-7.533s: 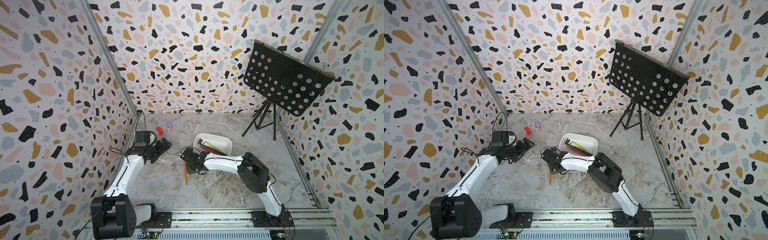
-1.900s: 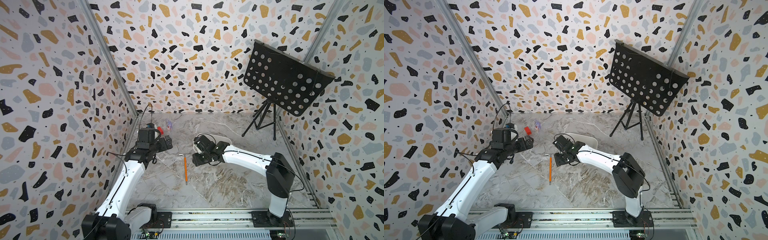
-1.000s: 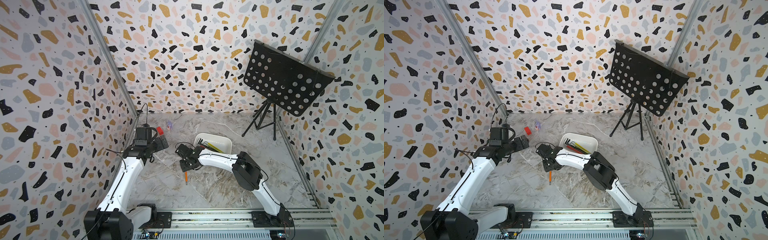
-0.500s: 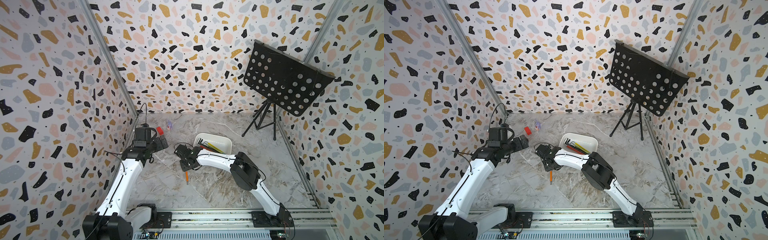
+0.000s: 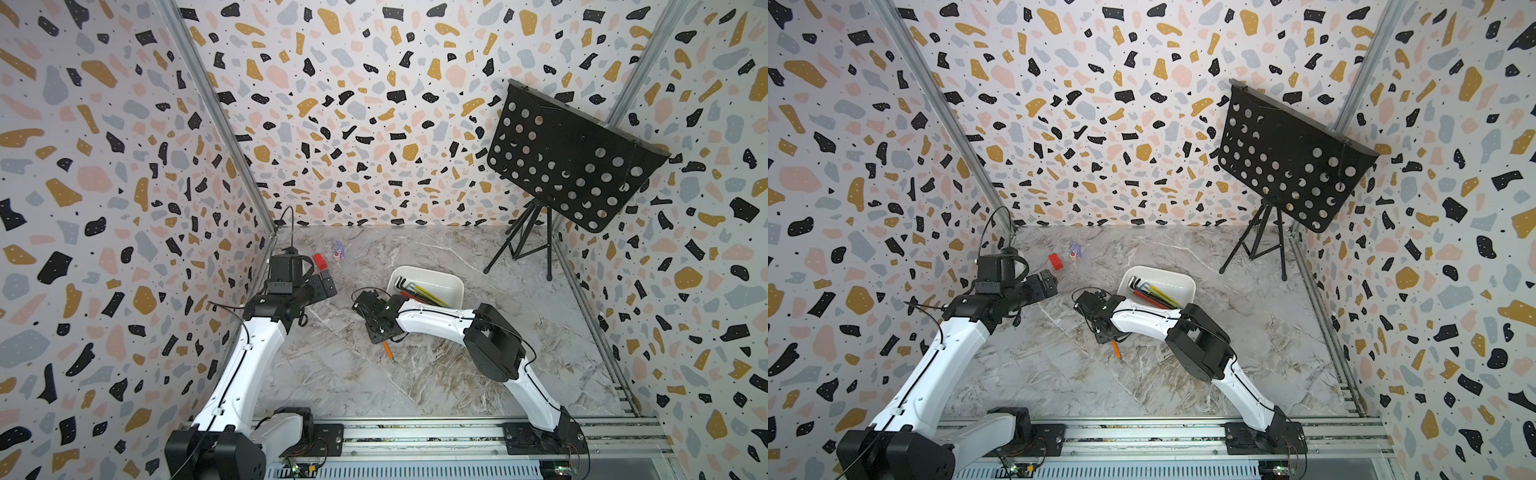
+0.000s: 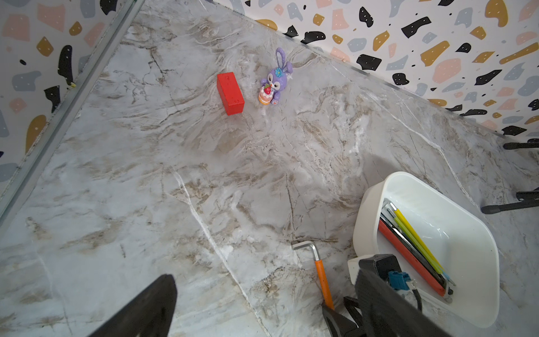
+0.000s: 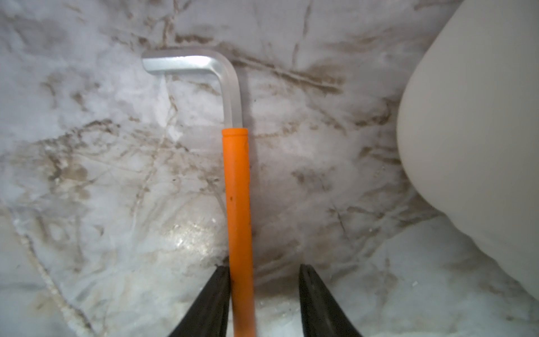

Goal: Put the hex key on the desktop into the storage box
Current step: Pick up the Allen key from the center of the board.

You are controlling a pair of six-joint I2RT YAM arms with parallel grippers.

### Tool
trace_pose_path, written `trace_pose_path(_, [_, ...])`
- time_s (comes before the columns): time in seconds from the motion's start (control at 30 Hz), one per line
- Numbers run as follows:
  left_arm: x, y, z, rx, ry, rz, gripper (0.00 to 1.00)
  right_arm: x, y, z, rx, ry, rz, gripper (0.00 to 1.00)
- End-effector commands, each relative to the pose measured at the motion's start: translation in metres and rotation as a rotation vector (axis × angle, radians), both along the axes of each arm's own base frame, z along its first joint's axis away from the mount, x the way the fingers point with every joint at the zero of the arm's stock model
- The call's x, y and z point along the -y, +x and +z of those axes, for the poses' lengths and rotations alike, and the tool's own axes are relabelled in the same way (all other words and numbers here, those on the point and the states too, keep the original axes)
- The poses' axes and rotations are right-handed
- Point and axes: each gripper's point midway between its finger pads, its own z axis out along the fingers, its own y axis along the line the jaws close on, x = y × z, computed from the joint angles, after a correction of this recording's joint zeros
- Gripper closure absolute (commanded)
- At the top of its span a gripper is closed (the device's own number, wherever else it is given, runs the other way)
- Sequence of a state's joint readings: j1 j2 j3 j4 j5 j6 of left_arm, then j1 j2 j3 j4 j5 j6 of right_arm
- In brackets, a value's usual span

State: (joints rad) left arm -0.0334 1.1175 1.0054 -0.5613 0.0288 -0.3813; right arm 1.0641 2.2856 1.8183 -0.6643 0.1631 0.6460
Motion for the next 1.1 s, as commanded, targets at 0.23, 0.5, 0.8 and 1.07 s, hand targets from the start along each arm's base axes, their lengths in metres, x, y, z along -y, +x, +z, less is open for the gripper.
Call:
trace_pose_path(0.23, [0.000,0.004,0.008,0.021,-0.011,-0.001,0.00,0.013,-0.018,-0.023,-0.083,-0.030,0.028,0.66])
trace_pose_path(0.5, [0.001,0.006,0.005,0.011,-0.014,-0.004,0.00,0.037,-0.019,-0.021,-0.038,-0.075,0.010,0.85])
trace_pose_path(0.8, [0.005,0.007,0.000,-0.006,-0.030,-0.019,0.00,0.050,-0.018,0.018,0.033,-0.066,0.044,1.00])
trace_pose_path(1.07, [0.013,0.007,-0.005,-0.023,-0.062,-0.051,0.00,0.051,-0.014,0.082,0.133,0.019,0.094,1.00])
